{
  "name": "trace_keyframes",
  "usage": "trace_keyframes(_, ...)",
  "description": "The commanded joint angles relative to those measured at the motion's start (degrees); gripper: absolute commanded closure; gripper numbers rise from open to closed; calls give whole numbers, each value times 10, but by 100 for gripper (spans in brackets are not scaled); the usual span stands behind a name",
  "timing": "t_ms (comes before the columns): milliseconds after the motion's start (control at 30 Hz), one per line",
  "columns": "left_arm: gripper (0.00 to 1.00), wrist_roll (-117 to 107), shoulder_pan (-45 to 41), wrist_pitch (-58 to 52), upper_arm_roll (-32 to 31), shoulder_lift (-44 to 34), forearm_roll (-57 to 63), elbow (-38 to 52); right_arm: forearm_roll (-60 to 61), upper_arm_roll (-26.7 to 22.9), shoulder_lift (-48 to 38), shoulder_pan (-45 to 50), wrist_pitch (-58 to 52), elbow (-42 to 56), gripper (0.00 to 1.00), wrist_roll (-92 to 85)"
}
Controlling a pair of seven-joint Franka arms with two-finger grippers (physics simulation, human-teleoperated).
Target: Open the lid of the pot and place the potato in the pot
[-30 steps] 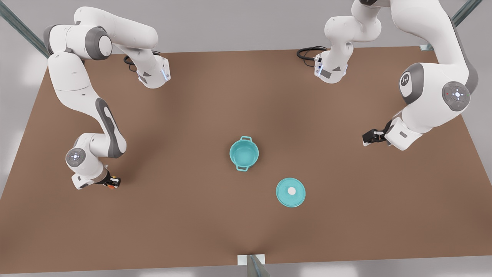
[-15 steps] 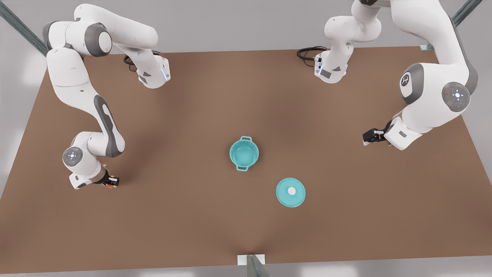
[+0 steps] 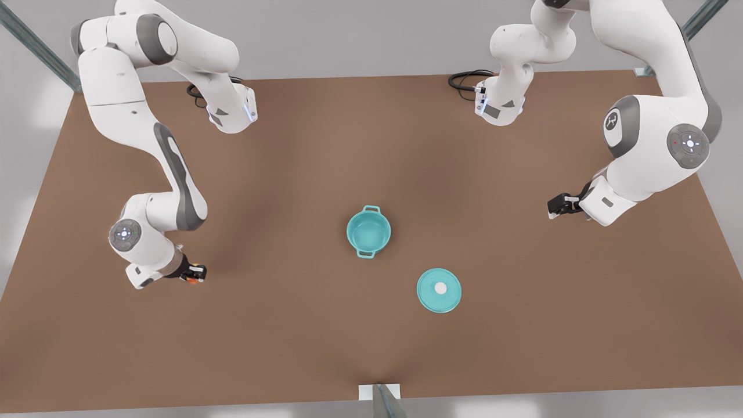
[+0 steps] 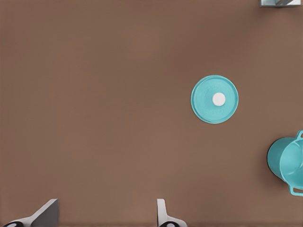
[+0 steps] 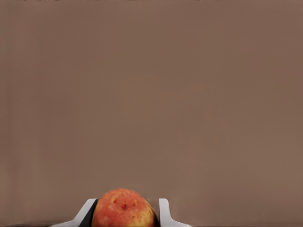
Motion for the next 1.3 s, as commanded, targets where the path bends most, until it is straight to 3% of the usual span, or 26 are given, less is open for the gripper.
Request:
trace_keyframes(0, 0, 8, 0, -1, 0, -1, 0, 0, -2, 4, -1, 19, -84, 18, 51, 175)
trace_keyframes(400, 0, 13, 0, -1, 0, 5, 10, 19, 49, 4, 34, 200, -235, 197, 51, 431)
trace_keyframes(733, 0, 39, 6, -12, 5, 0, -1, 19, 46, 4, 144, 351, -258, 345, 51, 625)
trace_keyframes(967, 0, 35, 18, -62, 7, -3, -7, 17, 58, 4, 194, 422, -247, 370, 51, 665)
trace_keyframes(1067, 0, 35, 17, -62, 6, -2, -2, 17, 64, 4, 203, 430, -190, 350, 51, 666)
trace_keyframes(1267, 0, 35, 17, -62, 6, 0, -1, 19, 62, 3, 216, 436, -186, 346, 51, 668)
